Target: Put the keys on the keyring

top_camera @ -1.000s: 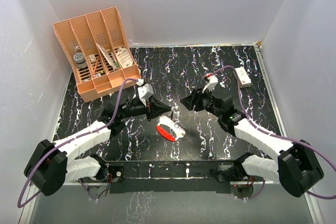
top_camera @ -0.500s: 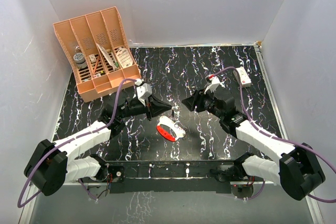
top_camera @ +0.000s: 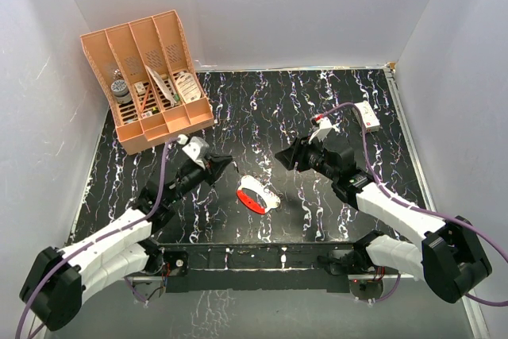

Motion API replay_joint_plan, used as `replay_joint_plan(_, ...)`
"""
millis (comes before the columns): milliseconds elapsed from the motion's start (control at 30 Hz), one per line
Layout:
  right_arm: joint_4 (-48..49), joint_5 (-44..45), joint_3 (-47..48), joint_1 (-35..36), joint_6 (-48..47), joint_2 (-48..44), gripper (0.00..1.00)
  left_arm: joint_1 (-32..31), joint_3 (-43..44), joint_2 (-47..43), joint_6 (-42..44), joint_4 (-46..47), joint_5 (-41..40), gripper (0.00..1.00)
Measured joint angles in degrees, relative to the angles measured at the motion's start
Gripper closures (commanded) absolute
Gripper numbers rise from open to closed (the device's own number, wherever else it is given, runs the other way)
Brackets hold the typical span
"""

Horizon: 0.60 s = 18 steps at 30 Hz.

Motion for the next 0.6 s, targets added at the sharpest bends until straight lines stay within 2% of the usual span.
replay_joint_plan(133, 0.0, -0.2, -0.2, 0.0, 0.1, 0.0, 0.55, 0.0, -3.6, -6.4, 0.8, -4.0, -11.3, 1.00)
replay_joint_plan(267, 0.0, -0.4, -0.2, 0.0, 0.1, 0.0, 0.55, 0.0, -4.2, -8.6, 1.6, -7.9, -19.6, 1.00)
replay_joint_plan(367, 0.0, -0.7, -0.2, 0.0, 0.1, 0.3, 0.55, 0.0, -4.2, -7.1, 1.9, -10.2, -23.6, 1.00)
replay_joint_plan(600, 0.0, -1.4, -0.2, 0.0, 0.1, 0.8, 0.55, 0.0, -4.2, 2.6, 1.9, -11.5, -28.1, 1.00)
